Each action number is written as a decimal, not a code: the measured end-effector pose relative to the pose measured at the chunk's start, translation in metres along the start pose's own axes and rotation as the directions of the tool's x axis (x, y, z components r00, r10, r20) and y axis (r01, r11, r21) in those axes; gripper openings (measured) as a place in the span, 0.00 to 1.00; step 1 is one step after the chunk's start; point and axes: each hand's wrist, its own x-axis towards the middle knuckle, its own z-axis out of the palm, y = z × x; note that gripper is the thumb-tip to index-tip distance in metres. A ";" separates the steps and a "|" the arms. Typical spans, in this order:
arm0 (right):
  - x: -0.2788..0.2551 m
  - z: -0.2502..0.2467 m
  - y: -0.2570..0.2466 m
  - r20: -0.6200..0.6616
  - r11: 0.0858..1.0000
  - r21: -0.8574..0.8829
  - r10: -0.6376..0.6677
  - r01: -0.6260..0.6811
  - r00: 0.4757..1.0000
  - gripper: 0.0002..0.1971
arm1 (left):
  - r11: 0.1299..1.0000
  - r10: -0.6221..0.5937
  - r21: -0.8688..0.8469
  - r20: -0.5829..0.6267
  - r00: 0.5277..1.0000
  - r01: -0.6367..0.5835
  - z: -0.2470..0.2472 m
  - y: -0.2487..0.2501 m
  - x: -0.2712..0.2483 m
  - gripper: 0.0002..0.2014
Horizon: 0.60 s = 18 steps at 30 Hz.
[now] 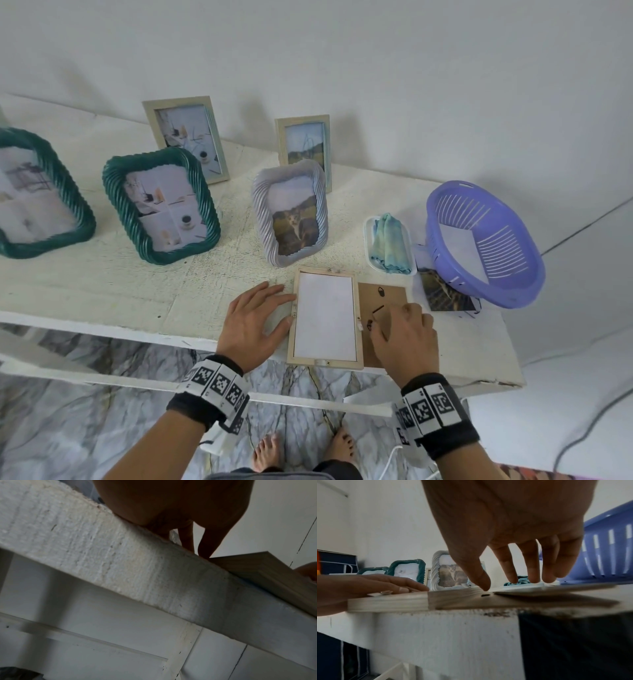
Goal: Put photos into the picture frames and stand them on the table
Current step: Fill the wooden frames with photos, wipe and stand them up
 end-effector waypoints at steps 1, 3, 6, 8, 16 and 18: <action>-0.001 0.003 0.005 0.028 1.000 0.000 0.008 -0.008 1.000 0.21 | 1.000 -0.001 0.002 0.000 1.000 0.001 0.000 0.000 0.000 0.22; -0.005 0.008 0.012 0.056 1.000 0.024 0.002 -0.004 0.998 0.23 | 1.000 -0.005 0.008 0.000 1.000 0.005 0.001 0.000 0.000 0.22; -0.007 0.011 0.019 0.025 0.995 0.097 -0.030 0.028 0.999 0.24 | 1.000 -0.010 0.007 0.002 1.000 0.010 0.001 0.000 0.001 0.22; -0.007 0.009 0.024 0.028 0.987 0.158 -0.016 0.011 0.999 0.23 | 1.000 -0.011 0.006 0.003 1.000 0.011 0.001 -0.001 0.001 0.22; -0.006 -0.018 0.013 -0.191 0.953 0.287 -0.045 0.099 0.981 0.16 | 1.000 -0.017 -0.002 0.003 1.000 0.017 0.001 0.000 0.001 0.22; -0.008 -0.019 -0.005 -0.205 0.952 0.252 -0.125 0.176 0.971 0.15 | 1.000 -0.015 -0.001 0.000 1.000 0.015 0.000 0.001 0.001 0.22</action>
